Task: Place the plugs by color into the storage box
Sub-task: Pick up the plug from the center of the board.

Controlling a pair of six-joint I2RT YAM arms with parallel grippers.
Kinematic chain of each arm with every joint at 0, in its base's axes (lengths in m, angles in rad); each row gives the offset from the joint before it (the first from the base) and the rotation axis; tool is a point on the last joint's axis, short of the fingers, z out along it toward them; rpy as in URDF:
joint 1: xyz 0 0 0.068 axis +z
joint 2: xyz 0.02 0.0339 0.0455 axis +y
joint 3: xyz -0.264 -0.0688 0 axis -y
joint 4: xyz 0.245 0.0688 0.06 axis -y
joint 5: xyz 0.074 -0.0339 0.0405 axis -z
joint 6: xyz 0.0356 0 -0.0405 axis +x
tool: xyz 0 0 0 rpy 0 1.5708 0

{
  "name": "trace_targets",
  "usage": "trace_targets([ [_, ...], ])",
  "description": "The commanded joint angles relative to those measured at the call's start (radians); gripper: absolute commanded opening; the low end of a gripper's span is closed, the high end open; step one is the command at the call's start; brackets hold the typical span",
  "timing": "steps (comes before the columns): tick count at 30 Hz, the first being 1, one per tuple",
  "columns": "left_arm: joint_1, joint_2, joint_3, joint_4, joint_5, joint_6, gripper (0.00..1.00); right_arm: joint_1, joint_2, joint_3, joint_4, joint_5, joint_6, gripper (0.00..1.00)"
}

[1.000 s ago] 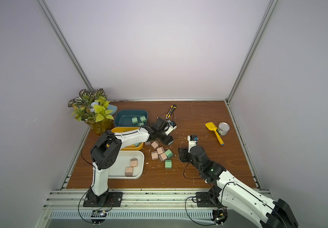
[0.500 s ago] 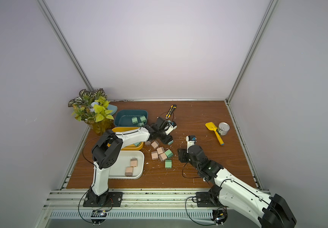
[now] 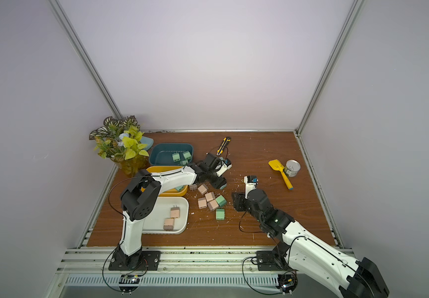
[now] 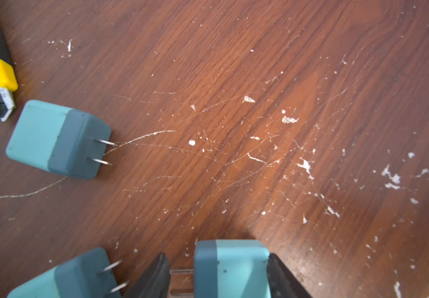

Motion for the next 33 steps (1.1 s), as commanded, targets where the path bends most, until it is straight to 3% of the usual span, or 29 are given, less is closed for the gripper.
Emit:
trace_targets([
  [1, -0.01, 0.023, 0.023, -0.06, 0.009, -0.013, 0.63, -0.001, -0.014, 0.044, 0.004, -0.002, 0.012, 0.54],
  [10, -0.011, 0.069, 0.048, -0.102, 0.011, -0.008, 0.61, 0.0, -0.013, 0.022, 0.017, 0.004, 0.026, 0.54],
  [17, -0.01, 0.079, 0.083, -0.112, 0.015, -0.005, 0.53, -0.001, -0.008, 0.034, 0.001, 0.007, 0.016, 0.54],
  [33, -0.01, 0.0, 0.075, -0.095, 0.001, 0.006, 0.47, 0.001, 0.07, 0.037, 0.063, -0.042, 0.021, 0.54],
])
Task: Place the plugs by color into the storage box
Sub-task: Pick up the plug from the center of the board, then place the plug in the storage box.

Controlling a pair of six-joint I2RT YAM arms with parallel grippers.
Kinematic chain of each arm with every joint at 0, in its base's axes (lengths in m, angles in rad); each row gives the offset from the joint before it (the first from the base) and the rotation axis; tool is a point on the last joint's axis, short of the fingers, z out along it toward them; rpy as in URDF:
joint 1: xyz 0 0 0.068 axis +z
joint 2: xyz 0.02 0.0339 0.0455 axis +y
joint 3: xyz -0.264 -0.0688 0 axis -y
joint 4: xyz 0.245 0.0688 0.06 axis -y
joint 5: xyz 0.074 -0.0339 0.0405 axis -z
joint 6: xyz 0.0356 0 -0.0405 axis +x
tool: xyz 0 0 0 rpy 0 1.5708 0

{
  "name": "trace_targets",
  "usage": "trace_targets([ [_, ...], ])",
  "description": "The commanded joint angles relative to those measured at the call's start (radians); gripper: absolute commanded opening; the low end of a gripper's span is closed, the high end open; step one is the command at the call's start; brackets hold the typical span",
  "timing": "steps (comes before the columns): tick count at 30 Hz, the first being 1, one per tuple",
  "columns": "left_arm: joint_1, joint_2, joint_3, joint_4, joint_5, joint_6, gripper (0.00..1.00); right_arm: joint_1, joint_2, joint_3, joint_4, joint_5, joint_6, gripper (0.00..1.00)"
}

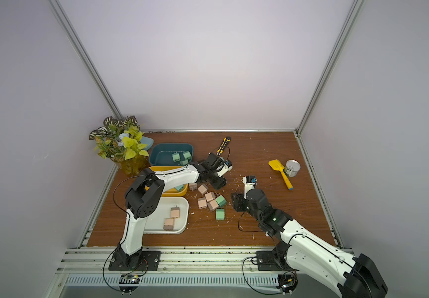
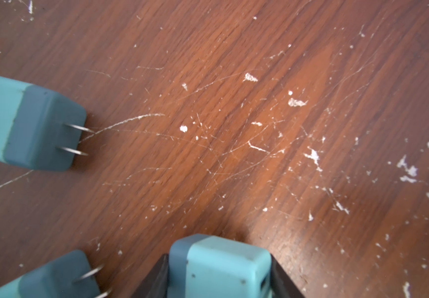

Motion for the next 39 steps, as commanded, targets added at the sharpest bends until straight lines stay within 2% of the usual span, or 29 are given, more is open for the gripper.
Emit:
trace_targets([
  [1, -0.009, -0.054, 0.008, -0.01, -0.011, 0.011, 0.47, 0.001, 0.024, 0.038, 0.056, -0.026, 0.007, 0.54],
  [13, -0.008, -0.139, 0.003, -0.03, -0.068, 0.02, 0.47, 0.002, 0.045, 0.042, 0.124, -0.064, 0.002, 0.54],
  [18, 0.001, -0.169, 0.026, -0.092, -0.112, -0.006, 0.47, 0.003, 0.074, 0.059, 0.15, -0.093, 0.0, 0.53],
  [23, 0.043, -0.235, 0.002, -0.116, -0.09, -0.039, 0.47, 0.007, 0.107, 0.08, 0.191, -0.122, -0.008, 0.53],
  [28, 0.108, -0.312, -0.1, -0.114, -0.076, -0.069, 0.47, 0.024, 0.177, 0.12, 0.235, -0.15, -0.018, 0.53],
  [39, 0.155, -0.479, -0.256, -0.113, -0.287, -0.038, 0.47, 0.093, 0.412, 0.286, 0.293, -0.234, -0.05, 0.53],
])
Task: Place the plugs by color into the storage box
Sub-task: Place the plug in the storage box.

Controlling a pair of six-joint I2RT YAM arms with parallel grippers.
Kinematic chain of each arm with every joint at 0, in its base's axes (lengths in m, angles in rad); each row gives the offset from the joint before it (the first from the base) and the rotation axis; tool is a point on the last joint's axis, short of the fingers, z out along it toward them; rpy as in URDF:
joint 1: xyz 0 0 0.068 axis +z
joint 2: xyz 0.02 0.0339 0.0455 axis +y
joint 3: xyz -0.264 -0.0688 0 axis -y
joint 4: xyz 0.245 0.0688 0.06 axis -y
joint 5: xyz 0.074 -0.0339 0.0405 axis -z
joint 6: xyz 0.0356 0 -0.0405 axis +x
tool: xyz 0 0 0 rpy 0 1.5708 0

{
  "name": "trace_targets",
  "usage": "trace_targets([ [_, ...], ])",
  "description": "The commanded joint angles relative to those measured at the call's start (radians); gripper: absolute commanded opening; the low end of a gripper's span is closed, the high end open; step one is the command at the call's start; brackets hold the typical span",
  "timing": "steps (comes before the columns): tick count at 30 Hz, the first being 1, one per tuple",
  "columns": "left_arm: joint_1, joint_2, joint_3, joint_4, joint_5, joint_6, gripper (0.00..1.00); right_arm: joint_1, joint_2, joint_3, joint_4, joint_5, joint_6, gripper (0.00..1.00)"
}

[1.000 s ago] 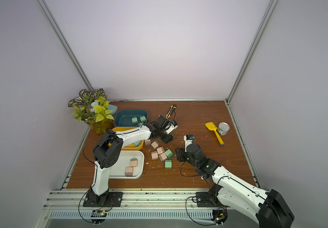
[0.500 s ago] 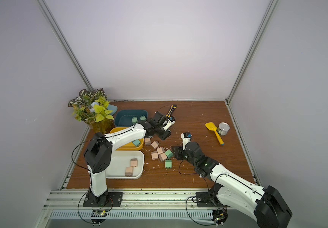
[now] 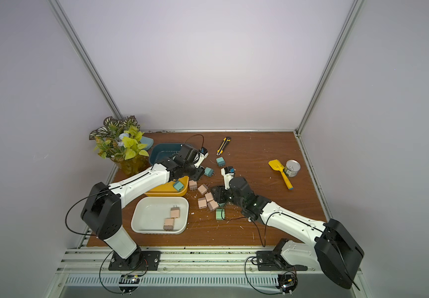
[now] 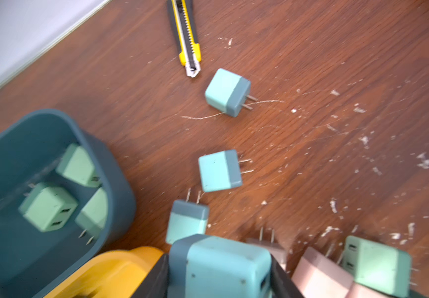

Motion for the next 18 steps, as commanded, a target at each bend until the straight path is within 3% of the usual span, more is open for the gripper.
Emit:
trace_targets([
  [1, 0.031, -0.059, -0.039, -0.015, -0.091, 0.015, 0.47, 0.021, 0.066, 0.09, 0.058, -0.053, -0.03, 0.53],
  [9, 0.194, -0.147, -0.188, 0.069, -0.093, -0.02, 0.47, 0.06, 0.238, 0.248, 0.071, -0.123, -0.021, 0.51],
  [14, 0.252, -0.082, -0.159, 0.04, -0.163, -0.04, 0.47, 0.098, 0.319, 0.339, 0.038, -0.131, -0.028, 0.51],
  [18, 0.261, -0.02, -0.127, 0.02, -0.109, -0.061, 0.47, 0.118, 0.361, 0.374, 0.028, -0.134, -0.029, 0.51],
])
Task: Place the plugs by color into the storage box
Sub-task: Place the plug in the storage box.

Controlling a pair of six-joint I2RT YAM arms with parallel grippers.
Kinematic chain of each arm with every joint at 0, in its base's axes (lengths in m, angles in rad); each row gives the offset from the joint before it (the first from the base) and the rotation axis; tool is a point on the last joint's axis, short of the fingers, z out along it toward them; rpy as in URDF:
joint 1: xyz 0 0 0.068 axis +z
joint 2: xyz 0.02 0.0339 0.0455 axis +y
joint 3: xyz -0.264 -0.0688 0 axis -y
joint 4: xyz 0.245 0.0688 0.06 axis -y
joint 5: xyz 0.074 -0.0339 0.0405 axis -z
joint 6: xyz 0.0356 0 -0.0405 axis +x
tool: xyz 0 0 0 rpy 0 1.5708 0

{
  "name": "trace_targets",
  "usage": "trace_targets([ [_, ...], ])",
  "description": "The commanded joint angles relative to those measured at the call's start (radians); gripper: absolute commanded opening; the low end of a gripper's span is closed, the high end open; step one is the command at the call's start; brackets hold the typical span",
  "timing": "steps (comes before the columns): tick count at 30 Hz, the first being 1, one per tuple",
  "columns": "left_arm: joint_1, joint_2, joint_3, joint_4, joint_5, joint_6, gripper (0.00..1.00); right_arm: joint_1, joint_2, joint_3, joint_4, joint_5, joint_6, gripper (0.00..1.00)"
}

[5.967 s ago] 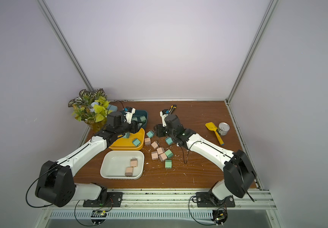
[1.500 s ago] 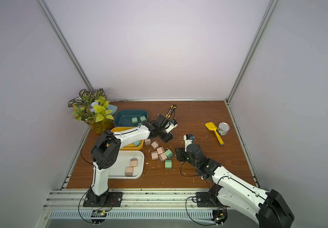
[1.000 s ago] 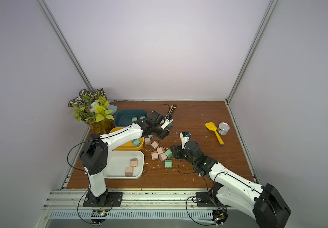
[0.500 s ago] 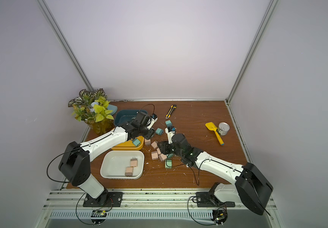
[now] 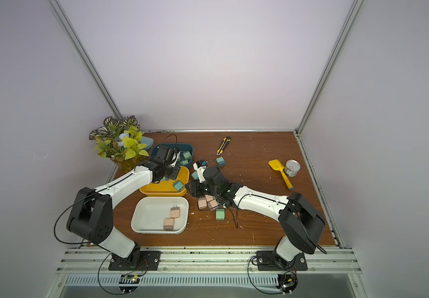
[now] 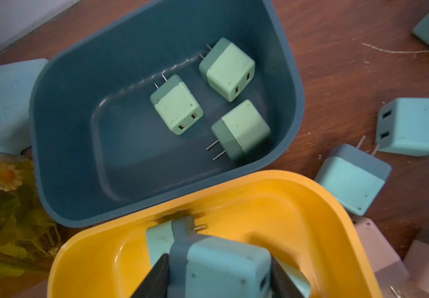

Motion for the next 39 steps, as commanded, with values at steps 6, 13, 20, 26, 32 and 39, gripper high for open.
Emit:
trace_targets([
  [6, 0.008, 0.045, 0.046, -0.025, 0.011, -0.032, 0.53, 0.027, 0.019, 0.048, -0.011, -0.01, -0.009, 0.51],
  [13, 0.007, 0.039, 0.044, -0.016, 0.006, -0.045, 0.75, 0.028, 0.021, 0.043, -0.033, 0.007, -0.019, 0.51],
  [20, 0.008, 0.028, 0.045, -0.01, 0.024, -0.057, 0.75, 0.029, -0.005, 0.024, -0.049, 0.038, -0.029, 0.51],
  [26, 0.008, 0.023, 0.045, -0.002, 0.043, -0.063, 0.75, 0.029, -0.018, 0.025, -0.083, 0.076, -0.045, 0.52],
  [32, 0.009, 0.017, 0.042, 0.005, 0.072, -0.065, 0.74, 0.029, -0.038, 0.018, -0.114, 0.115, -0.063, 0.52],
  [39, 0.007, 0.006, 0.036, 0.017, 0.108, -0.062, 0.73, 0.028, -0.053, 0.01, -0.153, 0.145, -0.072, 0.54],
])
